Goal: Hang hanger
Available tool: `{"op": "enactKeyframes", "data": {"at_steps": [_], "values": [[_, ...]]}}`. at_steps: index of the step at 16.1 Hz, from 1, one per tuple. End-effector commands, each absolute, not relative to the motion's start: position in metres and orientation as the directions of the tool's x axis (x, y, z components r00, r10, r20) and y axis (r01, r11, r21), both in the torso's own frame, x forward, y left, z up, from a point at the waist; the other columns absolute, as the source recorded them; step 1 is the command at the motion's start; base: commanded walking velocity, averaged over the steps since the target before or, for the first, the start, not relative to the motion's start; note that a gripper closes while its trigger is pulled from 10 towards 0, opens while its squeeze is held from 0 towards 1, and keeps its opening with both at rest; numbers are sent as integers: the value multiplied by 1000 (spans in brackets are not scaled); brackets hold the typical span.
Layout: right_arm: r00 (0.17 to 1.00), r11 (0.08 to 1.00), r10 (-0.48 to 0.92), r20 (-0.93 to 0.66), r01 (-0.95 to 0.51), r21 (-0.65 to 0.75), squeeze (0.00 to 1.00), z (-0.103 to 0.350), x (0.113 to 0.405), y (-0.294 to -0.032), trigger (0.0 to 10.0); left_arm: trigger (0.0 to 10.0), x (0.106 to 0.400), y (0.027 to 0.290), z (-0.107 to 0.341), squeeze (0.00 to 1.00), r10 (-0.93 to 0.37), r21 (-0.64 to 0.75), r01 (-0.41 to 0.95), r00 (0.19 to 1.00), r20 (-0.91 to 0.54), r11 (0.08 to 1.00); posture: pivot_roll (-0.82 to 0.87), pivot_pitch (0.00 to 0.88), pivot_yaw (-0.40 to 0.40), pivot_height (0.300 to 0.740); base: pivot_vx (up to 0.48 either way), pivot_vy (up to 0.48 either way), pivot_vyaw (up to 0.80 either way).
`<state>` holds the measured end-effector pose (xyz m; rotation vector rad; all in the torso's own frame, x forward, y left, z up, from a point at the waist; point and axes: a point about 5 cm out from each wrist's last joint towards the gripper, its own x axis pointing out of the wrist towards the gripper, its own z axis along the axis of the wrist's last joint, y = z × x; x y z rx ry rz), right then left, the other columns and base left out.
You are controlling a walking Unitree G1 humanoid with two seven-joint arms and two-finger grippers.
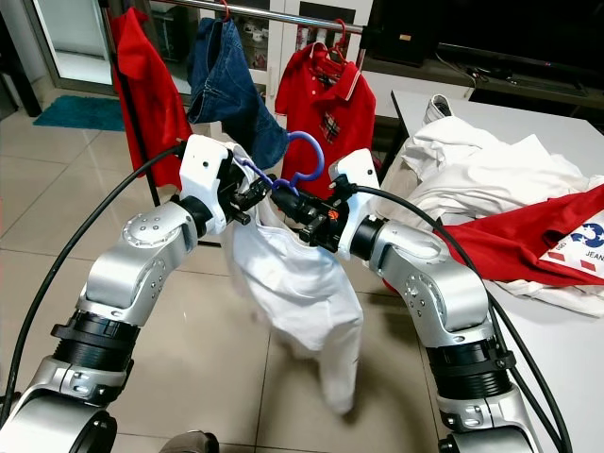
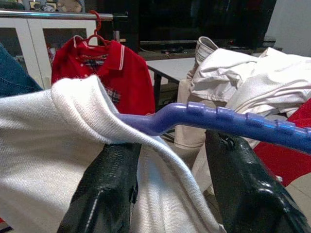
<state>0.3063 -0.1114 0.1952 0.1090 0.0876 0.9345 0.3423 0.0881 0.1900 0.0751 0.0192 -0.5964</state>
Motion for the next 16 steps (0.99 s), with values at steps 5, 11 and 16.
{"op": "enactKeyframes", "data": {"at_steps": [5,11,16], "values": [[593,592,804,-38,-794,138,0,198,309,-116,10000,0,336,79,199,0,-581,88,581,813,-22,809,93,0,-102,740,0,0,0],[644,671,739,-197,-729,135,0,177,314,-126,10000,0,333,87,217,0,-573,104,569,819,11,816,95,0,-105,740,0,0,0],[638,708,691,-341,-692,141,0,158,313,-132,10000,0,339,99,230,0,-526,132,517,849,46,846,95,0,-102,740,0,0,0]]}}
